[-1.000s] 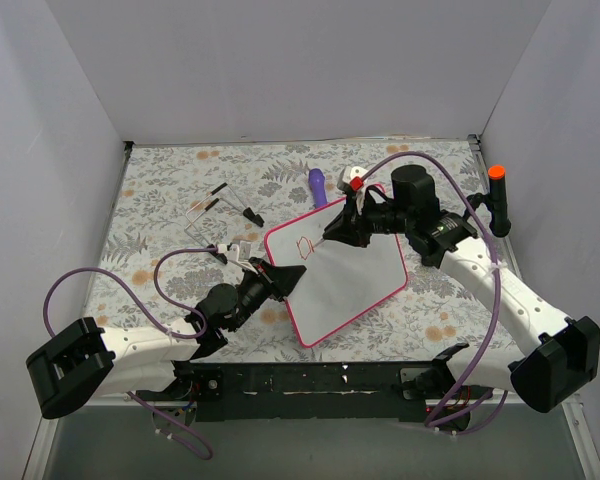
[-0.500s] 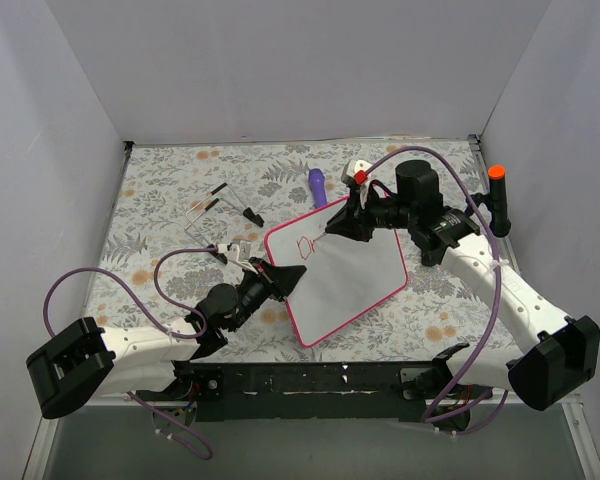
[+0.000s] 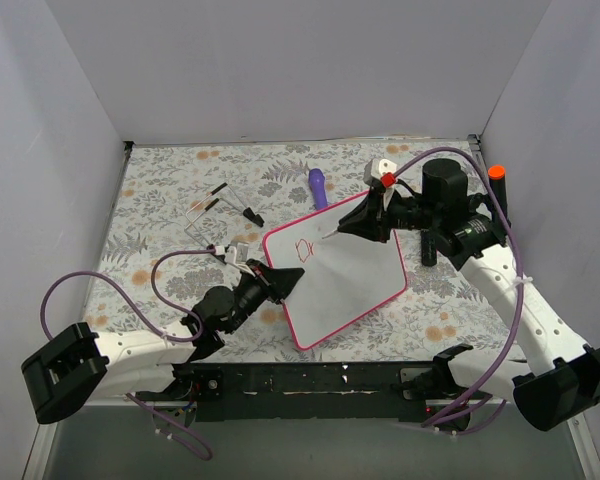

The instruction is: Write a sentence on the whiteboard

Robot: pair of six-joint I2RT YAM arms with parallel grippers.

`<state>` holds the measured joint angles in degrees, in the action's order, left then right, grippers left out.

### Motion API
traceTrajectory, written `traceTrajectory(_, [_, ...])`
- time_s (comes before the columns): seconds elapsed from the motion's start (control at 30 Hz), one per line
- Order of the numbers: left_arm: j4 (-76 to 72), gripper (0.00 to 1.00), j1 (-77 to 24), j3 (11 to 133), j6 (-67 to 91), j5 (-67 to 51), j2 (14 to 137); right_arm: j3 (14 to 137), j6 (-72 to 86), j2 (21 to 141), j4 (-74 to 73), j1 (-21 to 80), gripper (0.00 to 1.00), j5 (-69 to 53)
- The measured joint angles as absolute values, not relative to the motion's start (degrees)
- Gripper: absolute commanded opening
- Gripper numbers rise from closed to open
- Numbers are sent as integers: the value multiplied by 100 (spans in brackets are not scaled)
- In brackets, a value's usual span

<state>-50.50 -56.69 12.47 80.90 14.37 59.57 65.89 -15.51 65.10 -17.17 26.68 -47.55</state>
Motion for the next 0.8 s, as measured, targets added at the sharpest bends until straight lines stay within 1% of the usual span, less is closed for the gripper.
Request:
traceTrajectory(0.43, [-5037, 0, -5669, 1118, 8125, 1496, 5817, 6381, -1822, 6348, -1885, 2340, 1, -5424])
traceTrajectory(0.8, [-5039, 0, -5669, 1118, 8158, 1549, 5817, 6281, -1804, 6396, -1916, 2309, 1, -5566])
